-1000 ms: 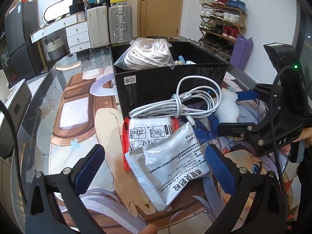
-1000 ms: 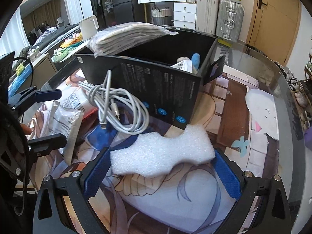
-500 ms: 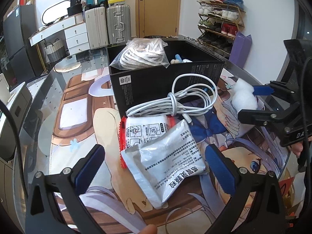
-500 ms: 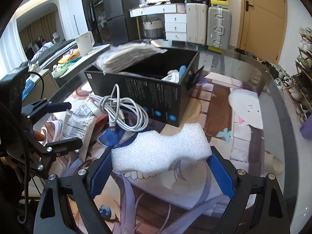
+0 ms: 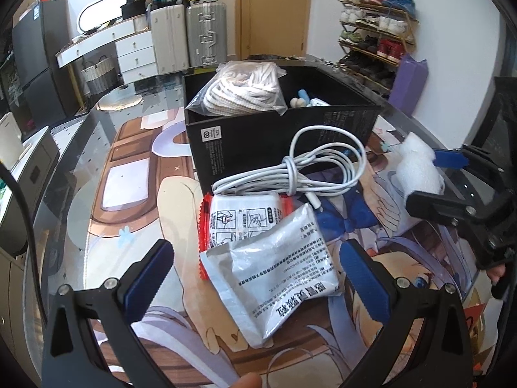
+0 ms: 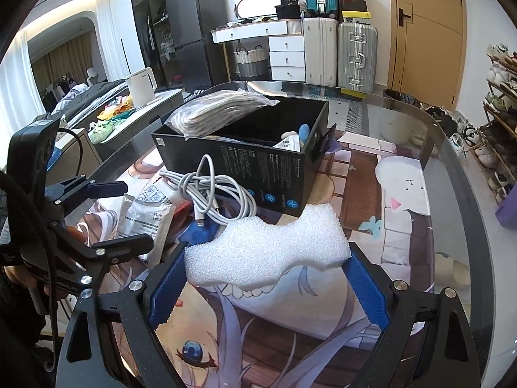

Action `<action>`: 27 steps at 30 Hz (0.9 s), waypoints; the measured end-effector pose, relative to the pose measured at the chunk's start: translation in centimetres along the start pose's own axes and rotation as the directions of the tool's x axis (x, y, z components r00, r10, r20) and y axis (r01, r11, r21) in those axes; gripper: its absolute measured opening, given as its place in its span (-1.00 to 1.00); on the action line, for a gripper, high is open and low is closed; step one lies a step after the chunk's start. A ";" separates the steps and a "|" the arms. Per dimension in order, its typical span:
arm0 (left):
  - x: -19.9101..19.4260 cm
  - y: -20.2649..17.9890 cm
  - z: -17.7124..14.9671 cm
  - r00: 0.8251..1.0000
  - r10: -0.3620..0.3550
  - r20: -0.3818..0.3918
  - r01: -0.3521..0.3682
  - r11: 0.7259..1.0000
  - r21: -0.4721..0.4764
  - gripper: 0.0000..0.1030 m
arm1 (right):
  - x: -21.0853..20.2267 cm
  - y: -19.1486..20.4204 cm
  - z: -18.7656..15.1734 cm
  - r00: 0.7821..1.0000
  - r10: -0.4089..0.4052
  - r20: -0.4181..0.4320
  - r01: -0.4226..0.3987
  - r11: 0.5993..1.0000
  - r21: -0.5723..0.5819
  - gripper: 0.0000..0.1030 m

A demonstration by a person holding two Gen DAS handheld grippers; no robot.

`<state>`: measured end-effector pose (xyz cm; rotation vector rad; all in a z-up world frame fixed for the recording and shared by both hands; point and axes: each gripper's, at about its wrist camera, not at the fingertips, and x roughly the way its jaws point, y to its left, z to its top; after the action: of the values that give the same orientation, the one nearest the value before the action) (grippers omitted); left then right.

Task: Organize soft objects
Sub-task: 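Grasp the silver foil packet with the left tool while the right grasps the white foam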

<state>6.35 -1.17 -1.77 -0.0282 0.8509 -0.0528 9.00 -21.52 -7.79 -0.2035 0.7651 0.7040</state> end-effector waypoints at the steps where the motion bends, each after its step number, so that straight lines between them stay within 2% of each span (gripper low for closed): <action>1: 0.1 0.0 0.0 1.000 0.002 0.001 -0.002 1.000 -0.012 1.00 | 0.0 0.1 0.0 1.000 0.000 0.002 0.000 1.000 -0.001 0.81; 4: 0.8 -0.1 0.1 1.000 0.014 -0.011 -0.014 0.999 -0.034 1.00 | -0.1 0.3 0.0 1.000 -0.001 0.012 0.001 1.000 -0.001 0.81; 15: 1.3 -0.4 -0.6 0.995 0.070 -0.078 -0.070 0.998 0.000 1.00 | -0.8 0.6 0.5 0.998 0.040 0.041 -0.040 0.999 0.013 0.81; 25: 1.3 0.1 -0.9 0.992 0.058 -0.115 -0.055 0.998 0.024 0.99 | -1.4 0.6 0.4 0.998 0.036 0.052 -0.036 0.999 0.011 0.81; 27: 1.3 -0.1 -0.9 0.991 0.049 -0.121 -0.046 0.998 0.033 0.92 | -1.4 0.5 0.4 0.998 0.035 0.051 -0.035 0.999 0.010 0.81</action>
<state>6.50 -1.34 -3.30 0.0240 0.9723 -0.0228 8.21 -21.64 -6.47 -0.1623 0.7253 0.7355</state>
